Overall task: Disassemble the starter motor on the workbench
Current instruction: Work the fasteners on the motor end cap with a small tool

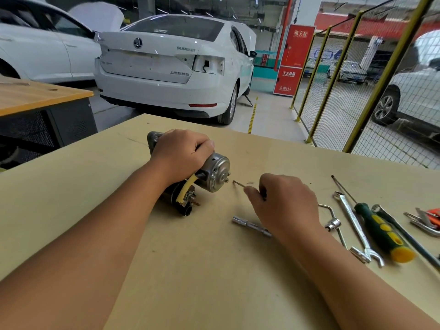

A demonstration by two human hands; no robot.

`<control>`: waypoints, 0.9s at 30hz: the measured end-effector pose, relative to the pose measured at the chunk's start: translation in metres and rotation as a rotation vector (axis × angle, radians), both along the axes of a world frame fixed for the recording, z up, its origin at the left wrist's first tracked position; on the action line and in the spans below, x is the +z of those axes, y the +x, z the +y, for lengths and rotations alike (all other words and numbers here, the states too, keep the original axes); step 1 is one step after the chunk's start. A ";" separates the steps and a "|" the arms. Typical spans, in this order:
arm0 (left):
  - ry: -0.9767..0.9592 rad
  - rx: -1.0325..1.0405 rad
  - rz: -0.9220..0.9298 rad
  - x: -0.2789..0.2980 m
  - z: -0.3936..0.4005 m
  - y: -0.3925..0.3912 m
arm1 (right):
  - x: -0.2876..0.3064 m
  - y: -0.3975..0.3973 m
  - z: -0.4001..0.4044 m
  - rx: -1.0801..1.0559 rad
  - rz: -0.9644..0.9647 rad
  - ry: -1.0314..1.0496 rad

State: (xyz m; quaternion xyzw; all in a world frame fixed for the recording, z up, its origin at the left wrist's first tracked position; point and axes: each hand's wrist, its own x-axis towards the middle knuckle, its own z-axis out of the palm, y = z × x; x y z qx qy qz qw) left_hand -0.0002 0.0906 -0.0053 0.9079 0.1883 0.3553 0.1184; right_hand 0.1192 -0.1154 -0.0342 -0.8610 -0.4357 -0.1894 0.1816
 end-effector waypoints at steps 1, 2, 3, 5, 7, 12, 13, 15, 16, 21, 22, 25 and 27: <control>-0.004 -0.018 0.001 0.001 -0.001 0.000 | -0.001 0.000 0.000 0.009 0.006 -0.031; -0.010 -0.037 0.004 0.001 -0.002 0.000 | -0.002 0.000 -0.001 0.015 0.023 -0.058; -0.012 -0.055 0.008 0.001 -0.003 0.000 | -0.003 0.000 -0.001 0.018 0.040 -0.079; 0.002 -0.073 0.024 0.002 -0.007 0.002 | -0.003 -0.001 -0.001 0.025 0.064 -0.113; 0.013 -0.076 0.034 0.003 -0.010 0.003 | -0.002 -0.003 -0.001 0.037 0.076 -0.110; -0.067 -0.103 -0.063 0.002 -0.010 -0.003 | -0.001 -0.011 0.004 0.105 0.077 0.071; -0.079 -0.111 -0.078 0.002 -0.009 -0.004 | 0.000 -0.013 0.006 0.128 0.088 0.106; -0.096 -0.138 -0.095 0.002 -0.009 -0.003 | 0.000 -0.018 0.012 0.164 0.108 0.156; -0.108 -0.150 -0.107 0.002 -0.009 -0.002 | 0.000 -0.020 0.016 0.163 0.111 0.155; -0.131 -0.195 -0.168 0.001 -0.008 -0.002 | -0.001 -0.022 0.025 0.114 0.236 0.131; -0.121 -0.197 -0.168 0.000 -0.007 -0.002 | 0.000 -0.022 0.026 0.104 0.257 0.137; -0.120 -0.206 -0.177 -0.001 -0.006 -0.003 | 0.002 -0.025 0.026 0.080 0.261 0.105; -0.122 -0.205 -0.186 -0.001 -0.007 -0.004 | 0.003 -0.027 0.026 0.075 0.281 0.083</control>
